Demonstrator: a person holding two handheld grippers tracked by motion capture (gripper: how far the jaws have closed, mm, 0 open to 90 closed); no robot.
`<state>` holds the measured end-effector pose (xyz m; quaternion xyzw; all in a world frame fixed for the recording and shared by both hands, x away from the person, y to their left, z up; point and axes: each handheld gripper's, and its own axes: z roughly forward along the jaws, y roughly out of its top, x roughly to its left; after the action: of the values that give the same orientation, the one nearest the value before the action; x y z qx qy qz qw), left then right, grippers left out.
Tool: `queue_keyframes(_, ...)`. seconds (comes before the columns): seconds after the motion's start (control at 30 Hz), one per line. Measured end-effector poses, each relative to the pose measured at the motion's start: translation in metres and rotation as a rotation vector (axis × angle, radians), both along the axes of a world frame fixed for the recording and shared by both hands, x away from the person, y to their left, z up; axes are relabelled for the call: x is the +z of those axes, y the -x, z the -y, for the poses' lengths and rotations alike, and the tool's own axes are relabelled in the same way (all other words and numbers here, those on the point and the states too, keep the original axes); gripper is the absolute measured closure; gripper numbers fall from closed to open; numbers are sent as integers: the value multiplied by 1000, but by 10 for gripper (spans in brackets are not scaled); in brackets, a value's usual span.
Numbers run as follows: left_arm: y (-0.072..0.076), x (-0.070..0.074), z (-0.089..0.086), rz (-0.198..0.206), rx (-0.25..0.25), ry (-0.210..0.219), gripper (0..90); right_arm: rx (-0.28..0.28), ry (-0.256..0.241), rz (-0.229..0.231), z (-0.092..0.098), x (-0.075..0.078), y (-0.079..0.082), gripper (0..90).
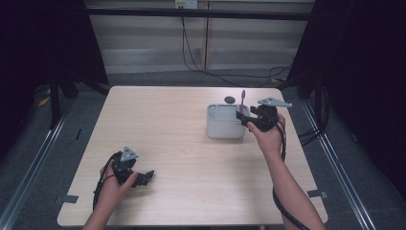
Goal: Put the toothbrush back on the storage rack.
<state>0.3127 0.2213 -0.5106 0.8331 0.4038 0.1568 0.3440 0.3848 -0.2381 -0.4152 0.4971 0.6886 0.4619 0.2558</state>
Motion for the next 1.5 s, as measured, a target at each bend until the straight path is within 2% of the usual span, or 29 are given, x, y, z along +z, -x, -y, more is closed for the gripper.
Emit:
queue_keyframes(0.2,0,0,0,0,0,0,0,18,23,-7,-2,2,6,316)
queue_keyframes(0.37,0,0,0,0,0,0,0,31,16,-17,-2,5,11,306)
queue_keyframes(0.93,0,0,0,0,0,0,0,75,44,-36,0,11,26,311)
queue_keyframes(1.5,0,0,0,0,0,0,0,109,67,-68,9,8,42,312)
